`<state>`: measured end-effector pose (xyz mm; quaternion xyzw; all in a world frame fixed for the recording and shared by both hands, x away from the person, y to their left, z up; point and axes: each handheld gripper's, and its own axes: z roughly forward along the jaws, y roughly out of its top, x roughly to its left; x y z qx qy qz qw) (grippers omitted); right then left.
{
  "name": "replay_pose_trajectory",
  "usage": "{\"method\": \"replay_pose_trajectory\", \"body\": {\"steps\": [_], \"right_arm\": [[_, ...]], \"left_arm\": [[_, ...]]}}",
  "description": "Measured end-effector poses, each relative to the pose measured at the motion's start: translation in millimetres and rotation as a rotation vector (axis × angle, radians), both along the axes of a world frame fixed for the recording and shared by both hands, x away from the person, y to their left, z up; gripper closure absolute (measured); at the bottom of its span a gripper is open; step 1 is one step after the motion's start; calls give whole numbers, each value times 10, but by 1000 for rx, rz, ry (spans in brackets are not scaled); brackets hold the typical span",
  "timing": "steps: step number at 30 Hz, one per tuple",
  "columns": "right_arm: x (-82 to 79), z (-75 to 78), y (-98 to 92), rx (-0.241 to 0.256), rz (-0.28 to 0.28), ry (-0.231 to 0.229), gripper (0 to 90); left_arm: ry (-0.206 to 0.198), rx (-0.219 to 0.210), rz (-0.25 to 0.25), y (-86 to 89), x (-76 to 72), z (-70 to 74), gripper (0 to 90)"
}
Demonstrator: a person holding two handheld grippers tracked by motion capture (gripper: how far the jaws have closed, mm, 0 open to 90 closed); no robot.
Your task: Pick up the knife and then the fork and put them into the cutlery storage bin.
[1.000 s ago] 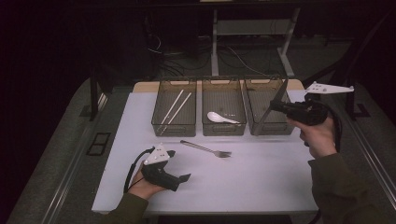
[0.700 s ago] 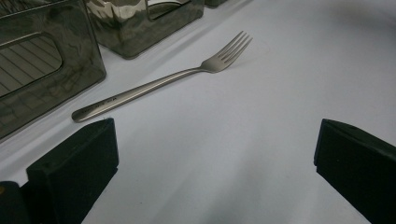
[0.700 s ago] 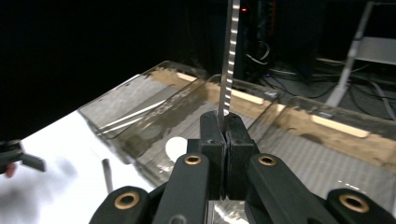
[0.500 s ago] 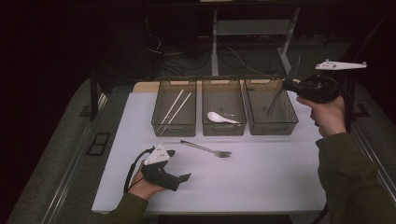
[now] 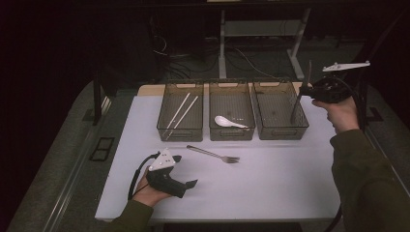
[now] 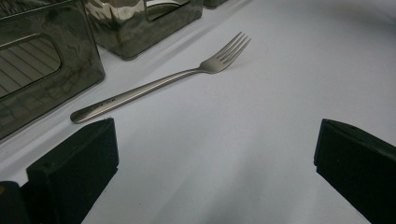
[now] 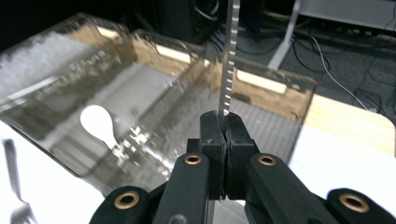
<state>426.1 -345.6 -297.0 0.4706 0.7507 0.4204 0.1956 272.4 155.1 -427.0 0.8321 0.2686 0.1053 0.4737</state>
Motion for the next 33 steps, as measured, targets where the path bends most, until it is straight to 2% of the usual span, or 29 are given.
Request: {"method": "replay_pose_trajectory", "body": {"steps": [14, 19, 27, 33], "right_arm": [[61, -292, -100, -102, -19, 102, 886], [75, -367, -114, -115, -7, 134, 886], [125, -398, -79, -116, 2, 127, 886], [248, -472, -5, -108, 2, 119, 886]], "left_arm": [[5, 5, -2, -1, 8, -15, 0], [7, 6, -2, -2, 8, -16, 0], [8, 7, -4, -3, 12, -21, 0], [12, 5, -8, -4, 14, -24, 0]]}}
